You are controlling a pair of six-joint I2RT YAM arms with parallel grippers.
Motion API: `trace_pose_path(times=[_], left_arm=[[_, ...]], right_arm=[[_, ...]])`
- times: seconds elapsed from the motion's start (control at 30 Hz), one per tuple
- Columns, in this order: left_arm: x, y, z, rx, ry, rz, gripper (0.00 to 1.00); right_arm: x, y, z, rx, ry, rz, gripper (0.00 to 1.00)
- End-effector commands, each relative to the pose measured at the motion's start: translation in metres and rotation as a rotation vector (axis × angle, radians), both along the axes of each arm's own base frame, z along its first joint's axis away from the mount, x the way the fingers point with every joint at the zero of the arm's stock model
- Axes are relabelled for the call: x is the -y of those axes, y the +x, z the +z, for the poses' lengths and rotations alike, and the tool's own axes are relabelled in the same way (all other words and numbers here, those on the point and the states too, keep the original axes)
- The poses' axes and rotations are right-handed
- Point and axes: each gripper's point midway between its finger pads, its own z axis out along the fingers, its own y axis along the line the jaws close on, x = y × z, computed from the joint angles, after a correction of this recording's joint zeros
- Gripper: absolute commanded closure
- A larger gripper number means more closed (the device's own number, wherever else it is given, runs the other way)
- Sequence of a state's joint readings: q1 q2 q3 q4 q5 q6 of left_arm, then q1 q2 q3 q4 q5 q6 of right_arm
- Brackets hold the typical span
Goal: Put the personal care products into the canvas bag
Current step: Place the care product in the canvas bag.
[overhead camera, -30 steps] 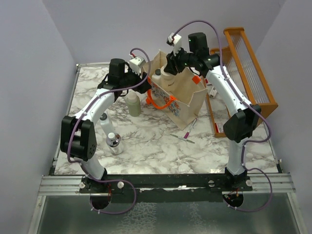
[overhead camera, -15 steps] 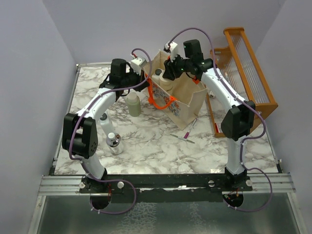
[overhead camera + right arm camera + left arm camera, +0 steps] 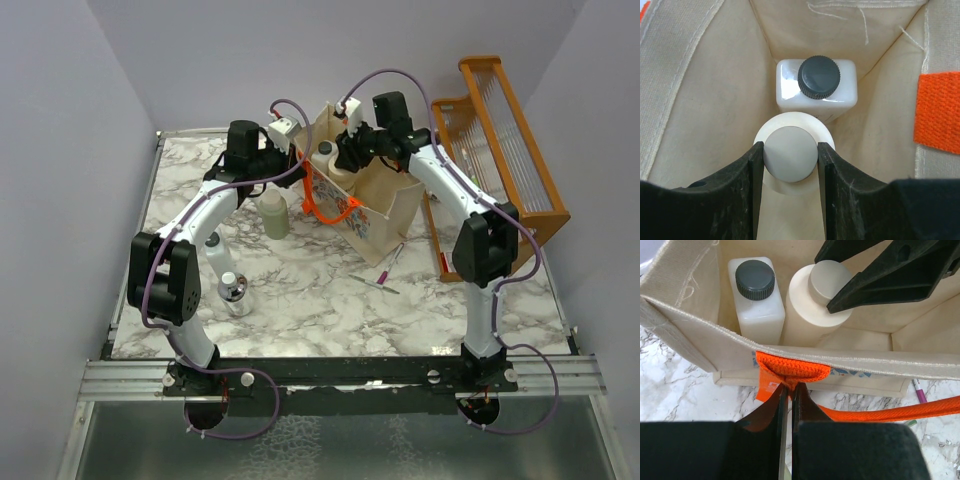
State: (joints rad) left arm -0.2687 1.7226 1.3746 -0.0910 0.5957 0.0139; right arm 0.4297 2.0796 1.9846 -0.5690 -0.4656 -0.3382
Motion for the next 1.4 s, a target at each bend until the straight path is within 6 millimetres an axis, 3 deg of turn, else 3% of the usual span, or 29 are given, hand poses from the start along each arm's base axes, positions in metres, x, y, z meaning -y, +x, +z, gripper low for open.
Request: trace_pose_path(times=[0.0, 0.5, 0.67, 1.17, 1.37], left_arm=[[0.002, -0.002, 0.014, 0.037, -0.001, -0.018, 1.0], [0.0, -0.004, 0.007, 0.034, 0.02, -0.021, 1.0], [0.001, -0.004, 0.006, 0.032, 0.019, -0.024, 1.0], [0.0, -0.004, 0.007, 0.033, 0.023, -0.026, 1.0], [0.001, -0.003, 0.009, 0.032, 0.018, -0.026, 1.0]], right_arm=[[-0.012, 0.021, 0.028, 0.146, 0.072, 0.034, 0.99], [-0.022, 0.023, -0.014, 0.097, 0.077, 0.086, 0.99], [-0.028, 0.024, -0.014, 0.106, 0.105, 0.102, 0.99], [-0.039, 0.022, 0.017, 0.181, 0.196, 0.144, 0.99], [-0.036, 0.024, 0.004, 0.187, 0.167, 0.14, 0.99]])
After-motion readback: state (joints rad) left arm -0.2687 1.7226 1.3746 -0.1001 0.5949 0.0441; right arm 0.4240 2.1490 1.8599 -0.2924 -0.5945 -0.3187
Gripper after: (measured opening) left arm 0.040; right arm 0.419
